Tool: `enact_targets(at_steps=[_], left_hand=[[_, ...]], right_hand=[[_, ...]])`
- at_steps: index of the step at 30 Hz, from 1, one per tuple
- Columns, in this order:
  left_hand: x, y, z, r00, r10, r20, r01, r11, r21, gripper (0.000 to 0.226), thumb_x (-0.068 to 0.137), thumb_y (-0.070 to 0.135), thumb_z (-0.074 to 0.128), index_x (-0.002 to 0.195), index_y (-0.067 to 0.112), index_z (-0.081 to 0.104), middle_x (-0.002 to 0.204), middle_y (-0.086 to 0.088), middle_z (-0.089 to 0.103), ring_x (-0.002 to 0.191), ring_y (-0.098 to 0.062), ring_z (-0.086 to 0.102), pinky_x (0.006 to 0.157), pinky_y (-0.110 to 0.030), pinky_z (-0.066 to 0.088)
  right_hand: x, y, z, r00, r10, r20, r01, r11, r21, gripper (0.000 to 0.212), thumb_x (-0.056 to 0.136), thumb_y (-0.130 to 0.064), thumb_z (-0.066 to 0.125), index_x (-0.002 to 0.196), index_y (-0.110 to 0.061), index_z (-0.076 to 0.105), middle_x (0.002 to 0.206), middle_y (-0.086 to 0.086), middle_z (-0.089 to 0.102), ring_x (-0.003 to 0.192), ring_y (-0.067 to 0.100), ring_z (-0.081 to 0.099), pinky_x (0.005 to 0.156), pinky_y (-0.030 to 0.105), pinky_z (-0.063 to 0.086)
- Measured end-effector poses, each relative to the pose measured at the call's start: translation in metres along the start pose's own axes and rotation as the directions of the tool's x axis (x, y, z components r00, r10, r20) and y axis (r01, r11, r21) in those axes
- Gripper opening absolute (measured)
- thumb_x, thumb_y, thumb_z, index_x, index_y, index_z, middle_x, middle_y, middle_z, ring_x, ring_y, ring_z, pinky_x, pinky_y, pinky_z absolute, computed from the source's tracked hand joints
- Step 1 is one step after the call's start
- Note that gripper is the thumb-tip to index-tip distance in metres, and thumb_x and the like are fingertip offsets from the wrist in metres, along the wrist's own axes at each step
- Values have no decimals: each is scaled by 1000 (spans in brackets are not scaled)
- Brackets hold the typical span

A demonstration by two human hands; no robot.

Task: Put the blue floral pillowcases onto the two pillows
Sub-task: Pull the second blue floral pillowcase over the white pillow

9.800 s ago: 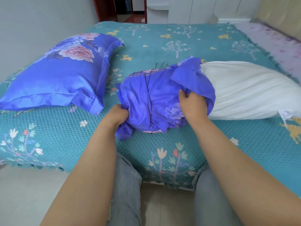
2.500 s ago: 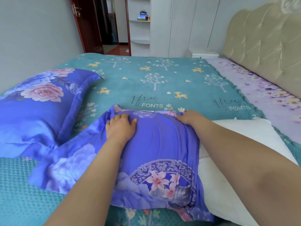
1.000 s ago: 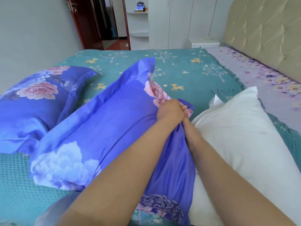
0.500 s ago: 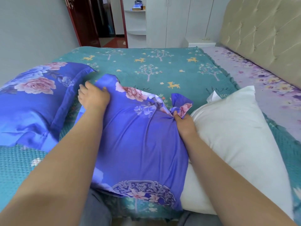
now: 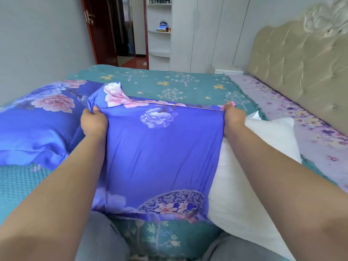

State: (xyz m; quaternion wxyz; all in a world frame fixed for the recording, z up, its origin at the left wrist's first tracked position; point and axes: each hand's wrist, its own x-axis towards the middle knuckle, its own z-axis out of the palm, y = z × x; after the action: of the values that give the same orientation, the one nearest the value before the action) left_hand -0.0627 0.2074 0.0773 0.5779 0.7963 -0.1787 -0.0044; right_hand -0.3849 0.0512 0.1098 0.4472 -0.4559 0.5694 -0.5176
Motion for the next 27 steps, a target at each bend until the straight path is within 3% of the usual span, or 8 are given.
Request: enact_targets(at_steps=[3, 5, 9, 11, 14, 18, 22, 27], left_hand=[[3, -1, -5, 1000, -20, -23, 20, 1000, 20, 41, 100, 27, 39, 120, -7, 50, 128, -24, 52, 119, -37, 48, 94, -36, 36], [5, -5, -3, 999, -34, -8, 34, 999, 19, 42, 99, 27, 40, 121, -7, 51, 128, -24, 52, 119, -37, 48, 94, -36, 36], [9, -45, 2, 987, -153, 57, 147, 985, 89, 37, 93, 24, 48, 122, 2, 54, 126, -22, 55, 117, -39, 51, 101, -39, 38], [3, -67, 1, 978, -176, 110, 149, 964, 220, 39, 89, 22, 49, 127, 15, 50, 131, -19, 50, 122, -39, 45, 107, -43, 35], [-15, -79, 7, 965, -76, 253, -15, 941, 339, 48, 91, 21, 45, 139, 20, 38, 140, -20, 39, 129, -40, 35, 110, -43, 25], [-25, -77, 8, 907, -11, 422, -197, 873, 447, 49, 95, 33, 39, 143, 23, 35, 147, -18, 31, 134, -39, 30, 112, -46, 22], [-34, -84, -11, 889, -93, 448, -134, 884, 449, 63, 94, 46, 42, 145, 12, 29, 148, -22, 29, 135, -39, 32, 113, -44, 24], [-42, -92, -38, 847, -269, 458, 21, 878, 479, 53, 100, 28, 30, 140, -7, 34, 147, -23, 33, 136, -33, 33, 112, -36, 24]], right_hand=[[13, -15, -10, 996, -2, -94, -2, 999, -39, 21, 90, -29, 55, 86, -8, 57, 91, 4, 57, 83, 22, 55, 78, 32, 46], [18, -12, -12, 993, 16, -119, -28, 995, -96, 35, 90, -32, 57, 108, -2, 59, 101, 6, 58, 97, 24, 59, 88, 32, 46], [19, 10, -21, 995, 70, -70, -83, 977, -199, 36, 96, -21, 49, 129, -8, 52, 128, 11, 58, 119, 26, 55, 85, 25, 45], [21, 23, -23, 995, 92, -42, -101, 939, -329, 34, 96, -18, 48, 127, -6, 55, 130, 14, 57, 119, 26, 55, 87, 24, 45], [6, 34, -15, 996, 49, 75, -12, 904, -427, 33, 89, -12, 59, 116, 7, 59, 118, 20, 63, 104, 28, 63, 74, 31, 51], [-33, 50, -13, 992, -54, 110, 105, 835, -540, 36, 84, -22, 61, 108, 5, 59, 95, 16, 63, 98, 31, 63, 69, 30, 39], [-85, 78, -20, 977, -109, 181, 206, 681, -702, 44, 90, -38, 53, 113, -1, 51, 111, 15, 62, 104, 34, 59, 78, 34, 42], [-128, 97, -22, 950, -142, 279, 301, 658, -691, 33, 88, -43, 54, 86, -10, 53, 96, 11, 63, 93, 33, 60, 75, 34, 44]])
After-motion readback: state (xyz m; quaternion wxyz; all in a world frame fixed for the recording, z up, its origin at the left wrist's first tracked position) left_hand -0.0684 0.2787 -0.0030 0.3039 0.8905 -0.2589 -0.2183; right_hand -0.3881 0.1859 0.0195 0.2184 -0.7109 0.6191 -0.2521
